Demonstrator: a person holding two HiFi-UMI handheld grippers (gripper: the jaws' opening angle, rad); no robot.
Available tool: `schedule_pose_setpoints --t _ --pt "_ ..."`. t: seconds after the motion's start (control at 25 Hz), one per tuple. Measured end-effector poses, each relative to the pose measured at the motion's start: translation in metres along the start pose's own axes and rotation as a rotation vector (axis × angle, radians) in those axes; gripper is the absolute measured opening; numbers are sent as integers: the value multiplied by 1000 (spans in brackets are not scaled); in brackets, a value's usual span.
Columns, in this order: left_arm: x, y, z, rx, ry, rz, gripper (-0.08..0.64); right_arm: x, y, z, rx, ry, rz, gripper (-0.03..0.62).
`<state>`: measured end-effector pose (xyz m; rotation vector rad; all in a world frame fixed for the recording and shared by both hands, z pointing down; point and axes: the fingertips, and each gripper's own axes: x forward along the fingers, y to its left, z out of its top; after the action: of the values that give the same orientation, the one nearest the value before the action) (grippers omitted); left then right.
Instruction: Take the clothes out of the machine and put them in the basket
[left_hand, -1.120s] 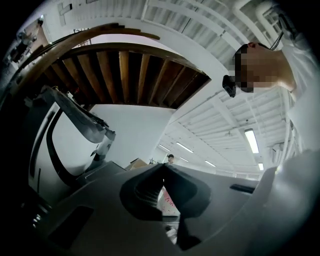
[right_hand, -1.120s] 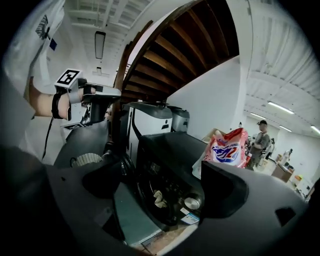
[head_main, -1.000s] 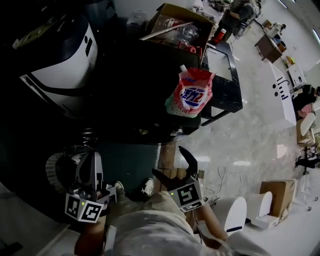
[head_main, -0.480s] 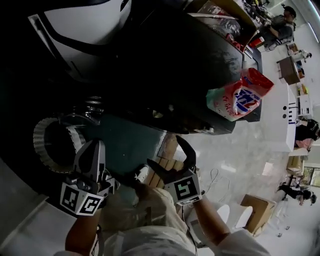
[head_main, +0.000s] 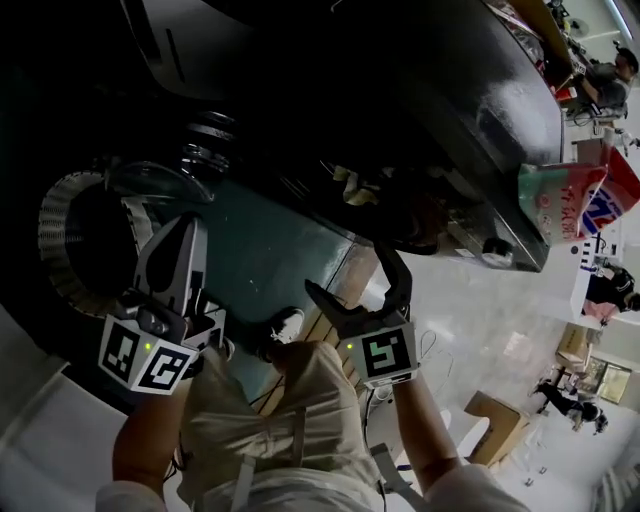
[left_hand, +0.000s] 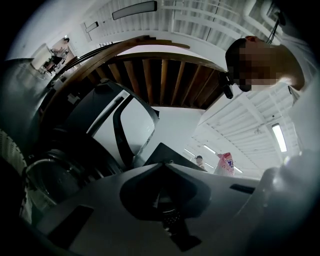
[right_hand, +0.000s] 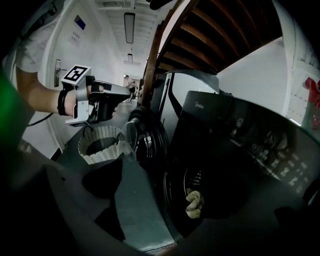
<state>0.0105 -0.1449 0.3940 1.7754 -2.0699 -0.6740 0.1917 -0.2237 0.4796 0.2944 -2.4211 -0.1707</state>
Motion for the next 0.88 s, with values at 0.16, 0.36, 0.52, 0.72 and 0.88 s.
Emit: schedule_pose_setpoints --t 0.16,0.36,0.52,0.72,0.88 --pt "2 36 -57 -14 -14 -8 14 51 0 -49 -52 4 -9 486" --pt "8 78 -126 -29 -8 -34 14 118 -12 -115 -95 35 -45 486" --pt "16 100 -168 -12 -17 -85 14 159 -30 -159 -134 43 -97 486" --pt "34 110 -220 -33 -1 -181 14 194 -56 -191 -203 38 -131 486" --pt "49 115 -261 -46 27 -253 14 219 -88 -207 -170 2 -149 486"
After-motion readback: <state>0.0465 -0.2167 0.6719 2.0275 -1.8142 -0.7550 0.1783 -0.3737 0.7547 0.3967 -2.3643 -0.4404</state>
